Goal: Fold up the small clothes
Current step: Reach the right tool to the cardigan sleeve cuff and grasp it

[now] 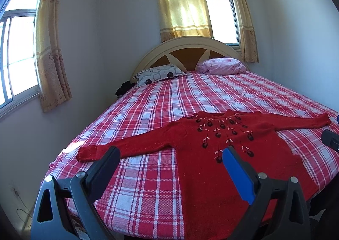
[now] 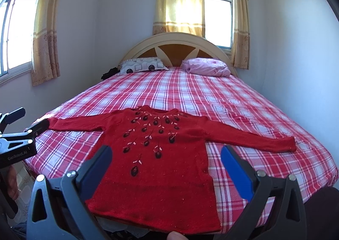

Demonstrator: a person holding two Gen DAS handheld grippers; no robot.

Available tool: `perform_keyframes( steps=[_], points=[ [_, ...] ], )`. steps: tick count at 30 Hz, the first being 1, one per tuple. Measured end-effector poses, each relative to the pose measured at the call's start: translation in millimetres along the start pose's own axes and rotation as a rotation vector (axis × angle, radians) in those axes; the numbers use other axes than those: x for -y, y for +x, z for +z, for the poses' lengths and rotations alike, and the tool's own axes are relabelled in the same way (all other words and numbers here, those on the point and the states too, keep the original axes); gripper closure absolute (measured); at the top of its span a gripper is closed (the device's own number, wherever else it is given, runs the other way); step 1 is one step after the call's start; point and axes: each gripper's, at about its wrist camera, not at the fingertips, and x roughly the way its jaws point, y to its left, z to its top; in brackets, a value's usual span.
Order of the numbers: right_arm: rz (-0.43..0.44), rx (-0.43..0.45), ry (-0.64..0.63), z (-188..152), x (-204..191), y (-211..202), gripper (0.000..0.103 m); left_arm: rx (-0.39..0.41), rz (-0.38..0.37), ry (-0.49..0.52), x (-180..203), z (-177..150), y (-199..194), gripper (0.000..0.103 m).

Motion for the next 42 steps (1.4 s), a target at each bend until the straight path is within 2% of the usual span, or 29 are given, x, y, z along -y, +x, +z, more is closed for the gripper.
perform_keyframes(
  steps=[7, 9, 17, 23, 30, 35, 42],
  points=[
    [0.029, -0.088, 0.068, -16, 23, 35, 0.001, -0.052, -0.04, 0.039, 15, -14, 39, 0.005],
    [0.025, -0.12, 0.083, -21, 33, 46, 0.004, -0.065, -0.05, 0.052, 20, -17, 54, 0.005],
    [-0.02, -0.236, 0.211, -46, 98, 96, 0.034, -0.12, -0.074, 0.073, 37, -19, 117, 0.005],
    [-0.092, -0.296, 0.35, -58, 164, 126, 0.036, -0.17, -0.078, 0.092, 48, -18, 164, 0.005],
    [-0.178, -0.294, 0.467, -56, 241, 145, 0.041, -0.179, -0.054, 0.101, 46, -9, 197, 0.005],
    [-0.259, -0.252, 0.626, -57, 318, 150, 0.041, -0.193, -0.04, 0.101, 44, -4, 217, 0.005],
    [-0.368, -0.227, 0.801, -66, 398, 153, 0.041, -0.21, -0.001, 0.088, 38, -4, 242, 0.005]
  ],
)
